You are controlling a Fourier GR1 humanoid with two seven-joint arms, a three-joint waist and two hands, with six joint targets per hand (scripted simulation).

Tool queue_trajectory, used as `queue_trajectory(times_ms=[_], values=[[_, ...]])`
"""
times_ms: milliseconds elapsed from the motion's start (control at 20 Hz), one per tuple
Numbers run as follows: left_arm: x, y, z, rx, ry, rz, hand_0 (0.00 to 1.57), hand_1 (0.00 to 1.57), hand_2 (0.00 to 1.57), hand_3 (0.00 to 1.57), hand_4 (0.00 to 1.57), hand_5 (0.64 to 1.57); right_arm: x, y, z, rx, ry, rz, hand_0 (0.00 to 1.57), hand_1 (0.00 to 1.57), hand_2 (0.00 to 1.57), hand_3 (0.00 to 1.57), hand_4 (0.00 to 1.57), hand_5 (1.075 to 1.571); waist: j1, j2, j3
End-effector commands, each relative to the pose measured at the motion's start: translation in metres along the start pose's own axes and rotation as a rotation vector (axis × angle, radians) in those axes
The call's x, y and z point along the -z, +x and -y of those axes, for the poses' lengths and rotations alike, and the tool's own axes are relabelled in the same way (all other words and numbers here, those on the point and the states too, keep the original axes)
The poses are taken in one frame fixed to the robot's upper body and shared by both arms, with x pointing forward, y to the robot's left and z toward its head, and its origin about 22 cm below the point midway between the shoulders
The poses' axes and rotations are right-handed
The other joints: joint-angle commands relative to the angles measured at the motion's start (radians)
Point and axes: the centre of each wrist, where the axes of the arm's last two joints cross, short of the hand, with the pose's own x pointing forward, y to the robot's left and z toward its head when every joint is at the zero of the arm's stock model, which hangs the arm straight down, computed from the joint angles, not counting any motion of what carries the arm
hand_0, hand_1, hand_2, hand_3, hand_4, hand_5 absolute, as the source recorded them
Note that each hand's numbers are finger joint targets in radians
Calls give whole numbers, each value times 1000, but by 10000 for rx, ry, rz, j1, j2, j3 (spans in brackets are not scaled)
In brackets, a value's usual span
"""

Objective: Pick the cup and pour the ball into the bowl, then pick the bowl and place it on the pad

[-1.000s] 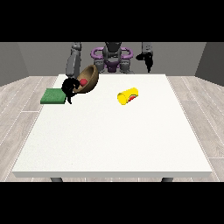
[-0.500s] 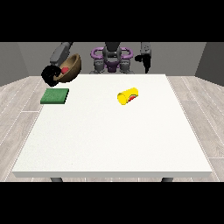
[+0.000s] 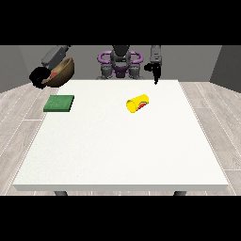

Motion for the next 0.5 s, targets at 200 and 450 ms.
queue_trajectory(times_ms=[200, 450], values=[[3, 5, 18, 0, -169, 1327, 0, 0, 0, 0, 1171, 1356, -1, -3, 30, 696, -134, 1047, 1550, 1550, 1571, 714, 869, 1510, 356, 1341, 3], [0, 24, 26, 10, -213, 1710, 0, 0, 0, 0, 1169, 1360, -6, 28, 76, -607, -1779, 1646, 1544, 1544, 1571, 628, 439, 1561, 606, 1791, 15]])
